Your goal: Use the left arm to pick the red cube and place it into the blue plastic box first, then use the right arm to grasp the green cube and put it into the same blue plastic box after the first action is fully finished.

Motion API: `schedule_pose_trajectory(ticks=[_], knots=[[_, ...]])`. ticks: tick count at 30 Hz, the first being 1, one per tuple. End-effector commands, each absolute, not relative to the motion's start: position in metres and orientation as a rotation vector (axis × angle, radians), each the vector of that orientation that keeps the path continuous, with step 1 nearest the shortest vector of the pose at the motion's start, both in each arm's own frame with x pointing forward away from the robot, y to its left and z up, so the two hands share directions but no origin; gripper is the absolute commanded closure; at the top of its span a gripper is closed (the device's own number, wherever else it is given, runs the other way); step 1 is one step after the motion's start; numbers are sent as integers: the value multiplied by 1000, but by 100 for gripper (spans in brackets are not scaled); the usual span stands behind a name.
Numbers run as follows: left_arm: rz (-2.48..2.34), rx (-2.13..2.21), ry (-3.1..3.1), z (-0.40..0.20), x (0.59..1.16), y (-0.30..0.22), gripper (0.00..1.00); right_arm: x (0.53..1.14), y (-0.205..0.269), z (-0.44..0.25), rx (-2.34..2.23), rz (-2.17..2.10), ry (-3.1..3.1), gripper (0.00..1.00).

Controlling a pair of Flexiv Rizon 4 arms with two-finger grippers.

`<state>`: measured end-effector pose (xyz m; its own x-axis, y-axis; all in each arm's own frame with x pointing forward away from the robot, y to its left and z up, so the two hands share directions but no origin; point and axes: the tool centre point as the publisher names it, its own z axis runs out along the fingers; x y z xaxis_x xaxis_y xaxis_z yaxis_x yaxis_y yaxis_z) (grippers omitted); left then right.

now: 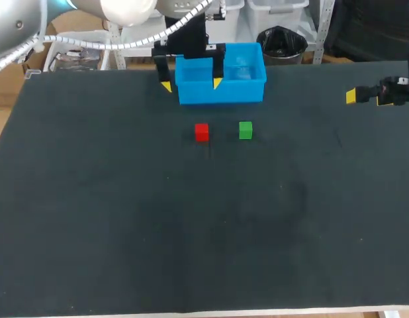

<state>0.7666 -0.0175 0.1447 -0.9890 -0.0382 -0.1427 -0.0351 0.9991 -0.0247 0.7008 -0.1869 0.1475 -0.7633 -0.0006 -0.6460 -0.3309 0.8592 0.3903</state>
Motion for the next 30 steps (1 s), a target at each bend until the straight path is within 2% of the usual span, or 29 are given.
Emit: schedule_pose_trajectory(ticks=[1, 7, 15, 30], knots=[[-28, -52, 3005, 145, 770, -19, 0, 700, -186, 149, -236, 645, 2370, 0], [-28, -52, 3005, 145, 770, -19, 0, 700, -186, 149, -236, 645, 2370, 0], [-32, -80, 3045, 92, 774, -21, 0, 700, -186, 149, -236, 645, 2370, 0], [-71, -22, 3033, 52, 777, -26, 0, 700, -186, 149, -236, 645, 2370, 0]])
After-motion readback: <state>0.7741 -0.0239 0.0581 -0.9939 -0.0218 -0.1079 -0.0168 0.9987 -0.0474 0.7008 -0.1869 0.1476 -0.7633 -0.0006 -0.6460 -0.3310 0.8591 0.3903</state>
